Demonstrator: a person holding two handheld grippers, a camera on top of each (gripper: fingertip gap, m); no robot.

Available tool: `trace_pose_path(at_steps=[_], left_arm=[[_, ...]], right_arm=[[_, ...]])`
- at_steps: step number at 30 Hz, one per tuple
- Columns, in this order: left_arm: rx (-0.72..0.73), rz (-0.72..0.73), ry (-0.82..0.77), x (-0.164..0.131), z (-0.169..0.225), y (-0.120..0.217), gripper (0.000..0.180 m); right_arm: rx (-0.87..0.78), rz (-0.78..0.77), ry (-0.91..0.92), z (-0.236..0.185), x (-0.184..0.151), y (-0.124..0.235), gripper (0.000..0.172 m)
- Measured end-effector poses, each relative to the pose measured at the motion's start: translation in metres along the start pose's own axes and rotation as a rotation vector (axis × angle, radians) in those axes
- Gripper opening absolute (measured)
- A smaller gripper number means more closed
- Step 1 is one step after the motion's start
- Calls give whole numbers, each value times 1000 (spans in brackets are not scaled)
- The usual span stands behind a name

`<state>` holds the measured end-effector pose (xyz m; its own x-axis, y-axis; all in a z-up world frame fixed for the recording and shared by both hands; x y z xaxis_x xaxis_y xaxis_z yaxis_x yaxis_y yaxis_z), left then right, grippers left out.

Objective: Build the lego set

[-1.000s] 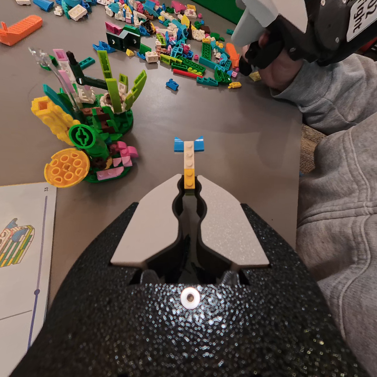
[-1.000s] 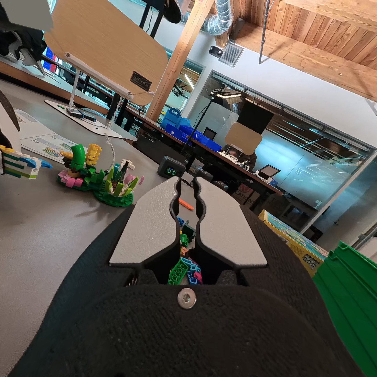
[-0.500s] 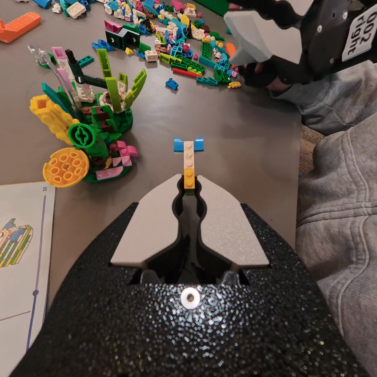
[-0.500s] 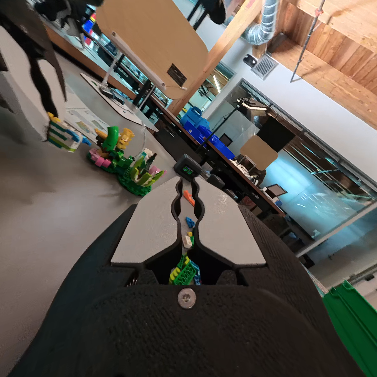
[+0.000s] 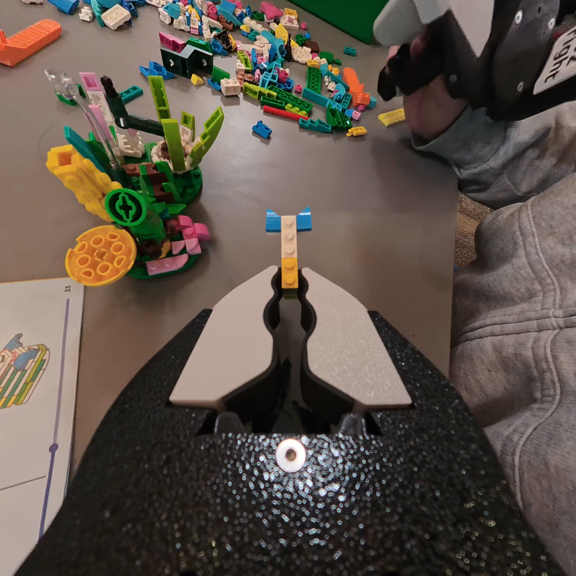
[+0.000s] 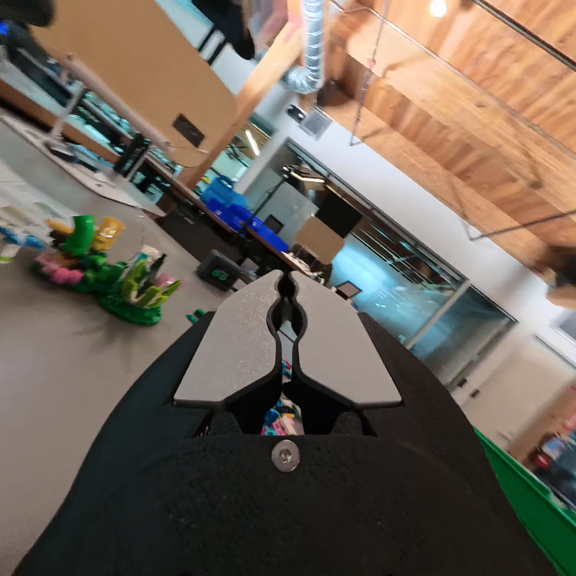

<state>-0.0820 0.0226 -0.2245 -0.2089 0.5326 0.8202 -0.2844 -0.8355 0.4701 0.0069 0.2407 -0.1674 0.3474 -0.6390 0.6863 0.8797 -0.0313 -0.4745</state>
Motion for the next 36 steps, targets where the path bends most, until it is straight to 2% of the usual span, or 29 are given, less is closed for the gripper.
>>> trace_pose_path(at_steps=[4, 12, 36], left_arm=[[0, 0, 2, 0, 0, 0, 8], [-4, 6, 11, 0, -1, 0, 8], [-4, 3, 17, 0, -1, 0, 9]], right_arm=[[-109, -98, -96, 19, -15, -5, 0], [-193, -192, -263, 40, -31, -7, 0], [-179, -183, -248, 40, -32, -7, 0]])
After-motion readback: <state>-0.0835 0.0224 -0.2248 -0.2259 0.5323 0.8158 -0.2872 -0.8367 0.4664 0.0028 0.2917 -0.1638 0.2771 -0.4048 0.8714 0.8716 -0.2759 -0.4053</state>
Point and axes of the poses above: each gripper's, where its closed fingertips meet, y back along the fingers, x out of its top, z = x × y across the jaws, the point moved 7 cm from there along y, back along the fingers, and after that the axes turned 12 degrees about -x, right-handed, at the moved point
